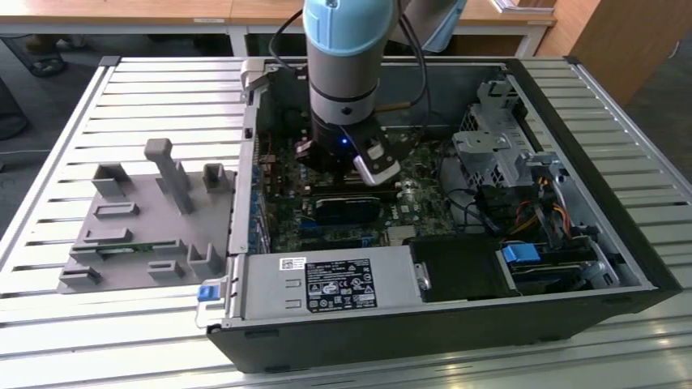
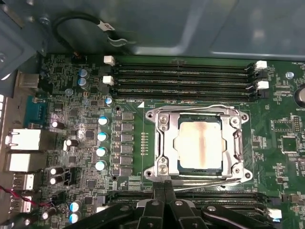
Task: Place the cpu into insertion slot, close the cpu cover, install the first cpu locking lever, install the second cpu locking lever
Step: 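Install the second cpu locking lever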
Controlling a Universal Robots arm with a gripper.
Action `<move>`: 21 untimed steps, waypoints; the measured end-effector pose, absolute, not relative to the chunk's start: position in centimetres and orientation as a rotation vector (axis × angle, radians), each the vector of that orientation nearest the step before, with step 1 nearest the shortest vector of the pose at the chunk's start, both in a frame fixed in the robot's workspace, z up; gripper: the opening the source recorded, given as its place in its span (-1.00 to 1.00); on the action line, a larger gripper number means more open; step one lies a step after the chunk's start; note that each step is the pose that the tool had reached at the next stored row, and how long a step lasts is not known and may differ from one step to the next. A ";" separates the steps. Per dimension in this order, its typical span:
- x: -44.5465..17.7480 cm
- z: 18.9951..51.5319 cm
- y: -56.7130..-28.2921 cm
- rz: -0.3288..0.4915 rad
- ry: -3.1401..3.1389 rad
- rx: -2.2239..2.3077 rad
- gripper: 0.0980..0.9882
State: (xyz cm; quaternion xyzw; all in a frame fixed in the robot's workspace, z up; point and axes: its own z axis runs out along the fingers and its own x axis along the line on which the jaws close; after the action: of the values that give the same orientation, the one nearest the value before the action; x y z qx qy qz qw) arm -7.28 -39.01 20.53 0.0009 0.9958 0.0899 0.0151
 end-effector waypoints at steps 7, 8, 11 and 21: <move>-7.5 20.1 -39.0 0.296 3.097 0.003 -0.98; -7.5 20.1 -39.0 0.300 3.097 0.003 -0.98; -7.5 19.9 -39.0 0.309 3.096 0.003 -0.98; -7.6 19.6 -39.0 0.352 3.091 0.004 -0.98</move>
State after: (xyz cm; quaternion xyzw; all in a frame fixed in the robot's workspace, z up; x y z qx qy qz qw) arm -7.65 -39.01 19.56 0.0011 0.9935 0.1130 0.0152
